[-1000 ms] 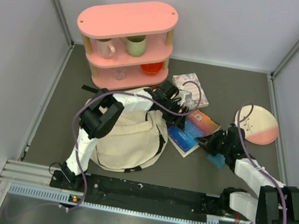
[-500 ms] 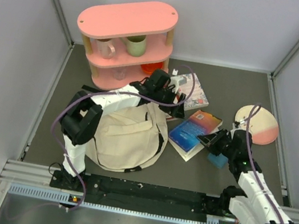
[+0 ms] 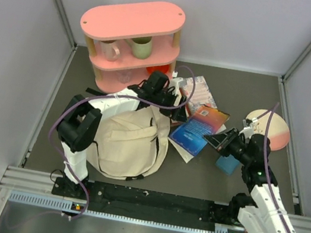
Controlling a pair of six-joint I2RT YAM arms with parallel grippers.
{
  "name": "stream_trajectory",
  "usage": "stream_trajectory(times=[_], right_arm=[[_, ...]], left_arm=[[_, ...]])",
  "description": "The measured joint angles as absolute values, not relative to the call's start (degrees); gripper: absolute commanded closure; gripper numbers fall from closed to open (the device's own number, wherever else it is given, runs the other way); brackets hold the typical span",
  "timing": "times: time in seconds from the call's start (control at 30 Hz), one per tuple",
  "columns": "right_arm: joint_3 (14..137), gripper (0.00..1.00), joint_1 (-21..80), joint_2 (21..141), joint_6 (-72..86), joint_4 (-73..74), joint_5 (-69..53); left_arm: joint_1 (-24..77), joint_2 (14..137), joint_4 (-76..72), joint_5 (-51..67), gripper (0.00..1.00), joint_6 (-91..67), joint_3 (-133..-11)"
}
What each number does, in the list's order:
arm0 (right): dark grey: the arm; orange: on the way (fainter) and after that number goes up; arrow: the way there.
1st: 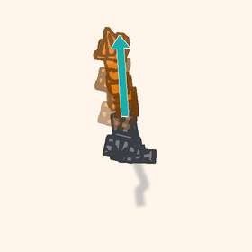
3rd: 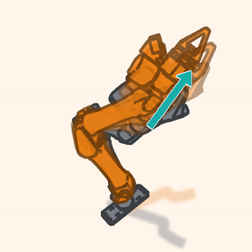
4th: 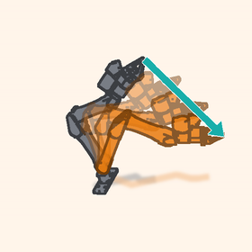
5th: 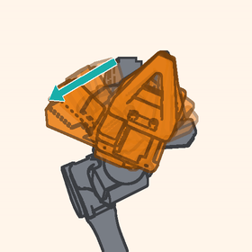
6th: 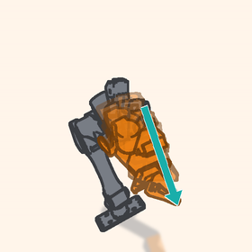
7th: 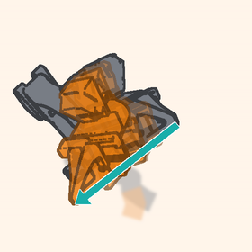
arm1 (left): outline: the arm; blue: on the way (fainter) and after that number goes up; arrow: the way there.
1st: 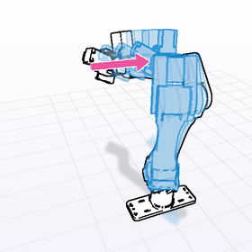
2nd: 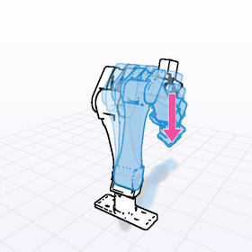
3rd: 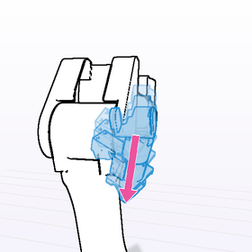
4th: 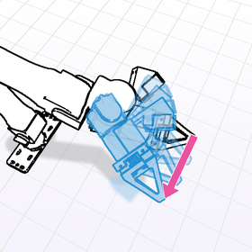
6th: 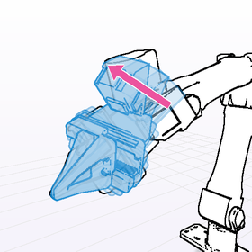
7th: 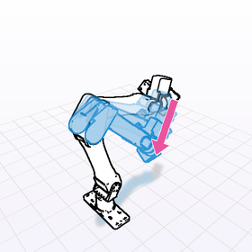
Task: Pack the student bag
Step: Pick up the book from the center of the board.
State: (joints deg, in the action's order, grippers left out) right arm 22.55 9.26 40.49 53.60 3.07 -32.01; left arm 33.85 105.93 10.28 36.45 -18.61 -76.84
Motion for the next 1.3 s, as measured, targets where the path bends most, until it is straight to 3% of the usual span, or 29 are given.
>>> stream_trajectory(times=[0.57,0.73,0.93,1.07,1.2,1.3], right_arm=[[23.1,1.00,9.3,40.1,56.3,-7.8,-42.1],[20.3,1.00,9.3,47.8,58.3,-18.0,-45.6],[19.8,1.00,10.6,56.8,55.9,-19.9,-47.8],[19.6,0.94,12.8,63.0,54.1,-21.7,-46.6],[19.6,0.80,15.5,67.9,52.9,-21.6,-43.1],[19.6,0.78,16.4,70.0,52.3,-21.4,-41.6]], left_arm=[[33.5,104.6,-2.3,51.6,0.17,-27.1,-75.0],[32.2,104.3,-4.9,52.6,0.21,-28.4,-71.9],[31.5,102.8,-3.6,48.7,0.24,-28.1,-66.3],[30.9,101.1,-1.5,45.8,0.27,-27.4,-65.2],[30.7,100.1,0.0,44.1,0.32,-26.9,-65.0],[30.8,99.8,0.8,43.4,0.37,-26.5,-64.8]])
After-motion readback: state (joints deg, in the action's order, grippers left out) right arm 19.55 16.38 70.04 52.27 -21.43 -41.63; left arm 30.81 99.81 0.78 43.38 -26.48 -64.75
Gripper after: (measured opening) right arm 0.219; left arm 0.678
